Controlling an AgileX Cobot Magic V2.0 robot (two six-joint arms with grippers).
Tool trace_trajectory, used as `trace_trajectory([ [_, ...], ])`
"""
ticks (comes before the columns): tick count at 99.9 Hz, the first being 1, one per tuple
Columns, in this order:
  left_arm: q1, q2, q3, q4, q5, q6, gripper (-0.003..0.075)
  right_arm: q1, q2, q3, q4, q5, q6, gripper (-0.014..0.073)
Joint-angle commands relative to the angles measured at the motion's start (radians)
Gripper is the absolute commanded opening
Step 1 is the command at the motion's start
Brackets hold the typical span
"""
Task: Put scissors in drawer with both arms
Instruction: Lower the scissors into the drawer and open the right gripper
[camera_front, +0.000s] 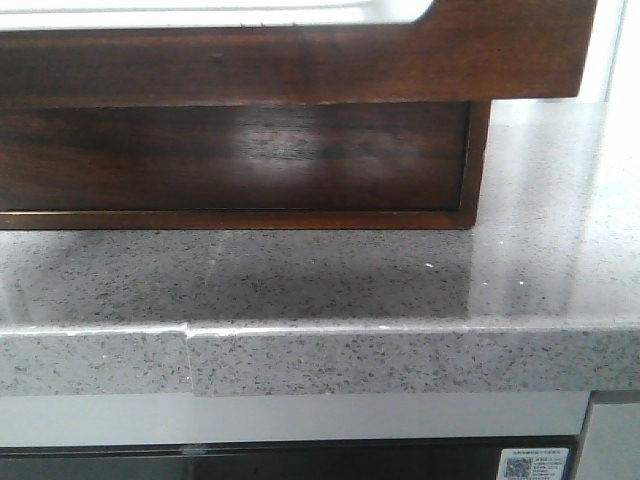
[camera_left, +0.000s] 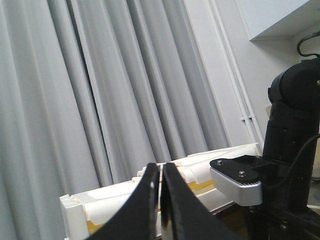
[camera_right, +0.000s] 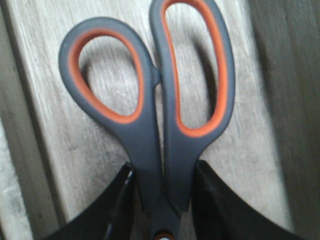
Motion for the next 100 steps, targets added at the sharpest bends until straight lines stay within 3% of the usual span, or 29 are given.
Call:
trace_trajectory([
  [1, -0.005, 0.013, -0.032, -0.014, -0.061, -0.009, -0.0022, 0.001, -0.035, -0.026, -0.025, -0.016, -0.012, 0.0202],
  [10, -0.005, 0.013, -0.032, -0.014, -0.061, -0.009, -0.0022, 0.001, -0.035, -0.026, -0.025, -0.013, -0.012, 0.023],
  [25, -0.005, 0.013, -0.032, -0.014, -0.061, -0.009, -0.0022, 0.001, -0.035, -0.026, -0.025, -0.017, -0.012, 0.0348],
  [49, -0.005, 0.013, -0.032, -0.014, -0.061, -0.009, -0.0022, 0.001, -0.035, -0.026, -0.025, -0.011, -0.01, 0.0342],
  [59, -0.005, 0.013, -0.032, -0.014, -0.061, -0.009, -0.0022, 0.001, -0.035, -0.026, -0.025, -0.011, -0.007, 0.0261],
  [78, -0.005, 0.013, -0.032, -0.014, -0.061, -0.009, -0.0022, 0.001, -0.037, -0.027, -0.025, -0.009, -0.007, -0.0069],
  [100, -0.005, 0.013, -0.032, -0.014, -0.061, -0.009, -0.0022, 0.001, -0.037, -0.068, -0.043, -0.011, 0.019, -0.0057],
])
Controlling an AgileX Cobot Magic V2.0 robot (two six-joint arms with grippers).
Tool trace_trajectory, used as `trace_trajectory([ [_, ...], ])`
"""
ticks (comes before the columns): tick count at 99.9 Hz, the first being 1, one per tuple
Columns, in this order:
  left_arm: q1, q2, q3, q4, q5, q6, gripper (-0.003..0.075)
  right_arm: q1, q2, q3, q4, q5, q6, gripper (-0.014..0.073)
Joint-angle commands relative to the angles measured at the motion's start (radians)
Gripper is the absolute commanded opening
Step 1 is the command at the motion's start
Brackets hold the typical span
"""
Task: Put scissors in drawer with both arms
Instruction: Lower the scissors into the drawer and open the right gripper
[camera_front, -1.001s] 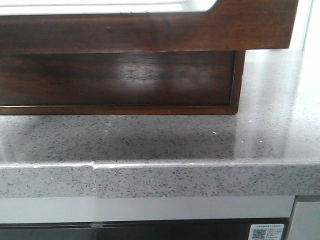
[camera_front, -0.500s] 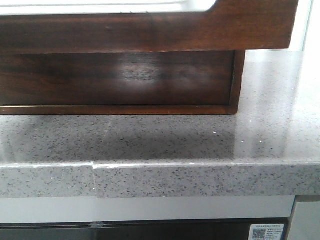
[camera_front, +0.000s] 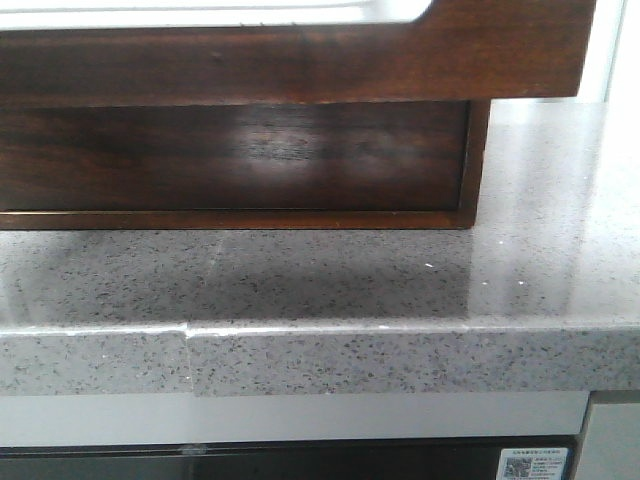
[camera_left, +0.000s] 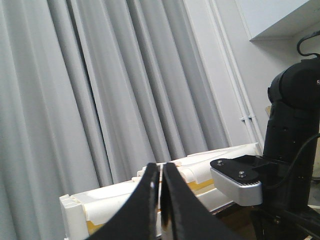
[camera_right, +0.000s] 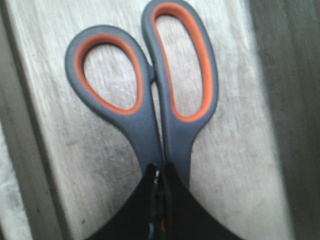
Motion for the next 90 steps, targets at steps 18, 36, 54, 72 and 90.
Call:
trace_trajectory([
  [18, -0.005, 0.013, -0.032, -0.014, -0.061, -0.009, -0.0022, 0.001, -0.039, -0.147, -0.036, -0.001, 0.009, -0.0058],
  [36, -0.005, 0.013, -0.032, -0.014, -0.061, -0.009, -0.0022, 0.001, -0.063, -0.212, -0.024, 0.028, 0.044, -0.0057],
  [54, -0.005, 0.013, -0.032, -0.014, -0.061, -0.009, -0.0022, 0.001, -0.143, -0.212, 0.03, 0.026, 0.049, -0.0057],
  [72, -0.005, 0.013, -0.032, -0.014, -0.055, -0.009, -0.0022, 0.001, -0.249, -0.212, 0.102, -0.007, 0.049, -0.0057],
  [90, -0.005, 0.013, -0.032, -0.014, -0.053, -0.009, -0.0022, 0.001, -0.348, -0.205, 0.115, -0.027, 0.049, -0.0047],
])
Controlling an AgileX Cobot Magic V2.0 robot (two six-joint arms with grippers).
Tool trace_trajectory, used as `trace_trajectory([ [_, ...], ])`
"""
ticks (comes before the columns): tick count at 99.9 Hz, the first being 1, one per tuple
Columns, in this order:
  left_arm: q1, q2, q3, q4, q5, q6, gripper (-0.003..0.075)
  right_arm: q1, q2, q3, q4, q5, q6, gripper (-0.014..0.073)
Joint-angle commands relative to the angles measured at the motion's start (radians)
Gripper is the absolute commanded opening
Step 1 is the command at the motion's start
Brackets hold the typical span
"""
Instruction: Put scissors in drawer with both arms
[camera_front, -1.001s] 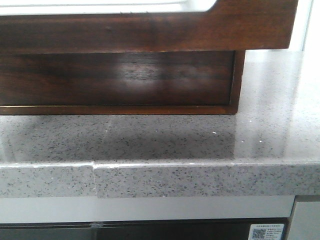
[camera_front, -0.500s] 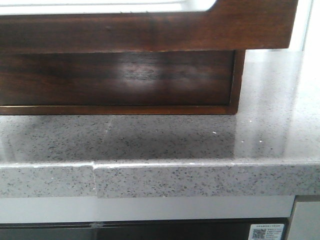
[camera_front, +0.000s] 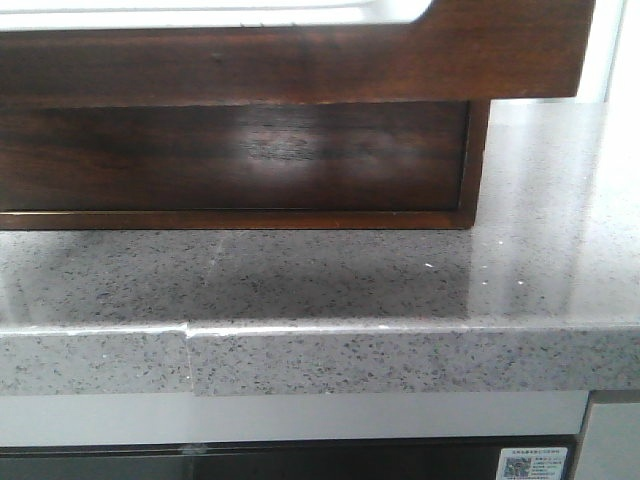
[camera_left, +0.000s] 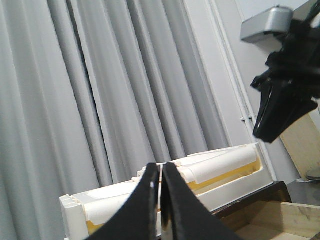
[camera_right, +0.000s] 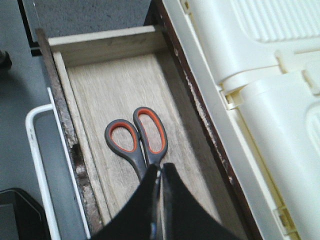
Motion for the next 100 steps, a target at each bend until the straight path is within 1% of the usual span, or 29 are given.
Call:
trace_trajectory([
  [1, -0.005, 0.013, -0.032, -0.014, -0.05, -0.009, -0.0022, 0.001, -0.074, -0.024, 0.009, -0.072, 0.003, -0.0046],
  [15, -0.005, 0.013, -0.032, -0.014, -0.032, -0.009, -0.0022, 0.001, -0.165, 0.054, 0.011, -0.122, 0.012, -0.004],
  [26, -0.005, 0.013, -0.032, -0.014, -0.028, -0.009, -0.0022, 0.001, -0.255, 0.187, 0.011, -0.208, 0.012, -0.004],
  [37, -0.005, 0.008, -0.032, -0.014, -0.007, -0.009, -0.0022, 0.001, -0.368, 0.368, 0.011, -0.326, 0.012, -0.004],
  [52, -0.005, -0.012, -0.028, -0.014, 0.091, -0.009, -0.0022, 0.001, -0.568, 0.645, 0.011, -0.52, 0.012, -0.004],
  [65, -0.005, -0.048, 0.007, -0.015, 0.098, -0.009, -0.0022, 0.001, -0.743, 0.906, 0.011, -0.716, 0.021, -0.004],
  [72, -0.005, -0.071, 0.028, -0.023, 0.098, -0.009, -0.0022, 0.001, -0.836, 1.028, 0.011, -0.79, 0.021, -0.004],
  [80, -0.005, -0.105, 0.051, -0.054, 0.104, -0.009, -0.0022, 0.001, -0.938, 1.143, 0.011, -0.837, 0.021, -0.0041],
  [100, -0.005, -0.17, 0.117, -0.12, 0.145, -0.009, -0.0022, 0.001, -1.122, 1.35, 0.011, -0.844, 0.021, -0.0041],
])
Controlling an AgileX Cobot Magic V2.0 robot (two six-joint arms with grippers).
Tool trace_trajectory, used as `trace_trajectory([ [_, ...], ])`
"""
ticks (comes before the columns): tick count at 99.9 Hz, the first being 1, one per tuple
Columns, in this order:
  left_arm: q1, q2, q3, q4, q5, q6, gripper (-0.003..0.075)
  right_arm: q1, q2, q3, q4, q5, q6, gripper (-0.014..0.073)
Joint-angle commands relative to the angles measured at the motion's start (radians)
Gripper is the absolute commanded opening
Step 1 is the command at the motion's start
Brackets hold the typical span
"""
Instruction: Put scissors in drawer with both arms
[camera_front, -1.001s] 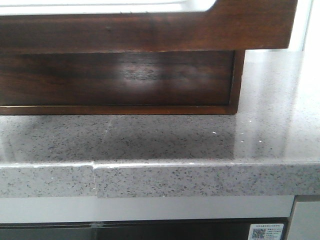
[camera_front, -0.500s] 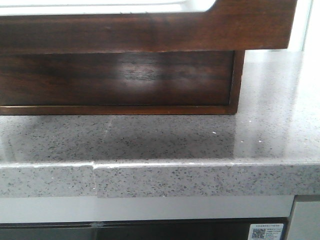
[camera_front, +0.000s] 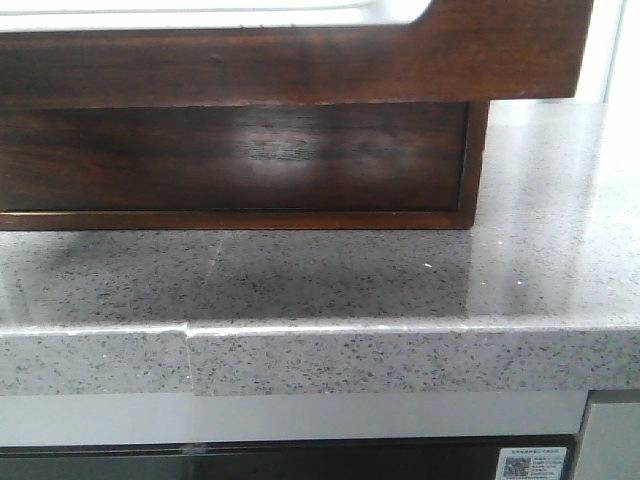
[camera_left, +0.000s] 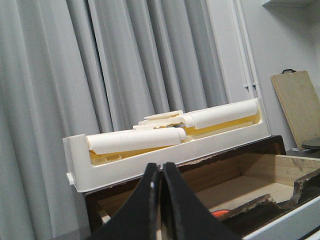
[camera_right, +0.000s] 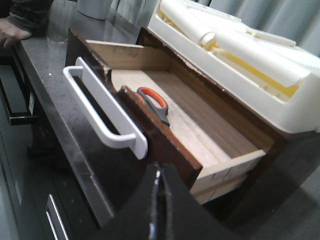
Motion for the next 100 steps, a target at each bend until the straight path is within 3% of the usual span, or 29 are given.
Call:
trace_trajectory([
  [1, -0.005, -0.028, 0.005, -0.045, -0.028, -0.009, -0.0022, 0.001, -0.048, 0.041, 0.007, -0.099, 0.006, -0.0041],
  [22, -0.005, -0.028, 0.074, -0.079, -0.014, -0.009, -0.0022, 0.001, -0.141, 0.197, 0.007, -0.139, 0.006, -0.0041],
  [36, -0.005, -0.028, 0.1, -0.208, 0.088, -0.009, -0.0022, 0.001, -0.149, 0.265, 0.009, -0.171, 0.006, -0.0041],
  [55, -0.005, -0.028, 0.107, -0.214, 0.219, -0.009, -0.0022, 0.001, -0.149, 0.317, 0.028, -0.247, 0.006, -0.0041],
  [100, -0.005, -0.028, 0.111, -0.273, 0.229, -0.009, -0.0022, 0.001, -0.149, 0.445, 0.085, -0.469, 0.006, -0.0041],
])
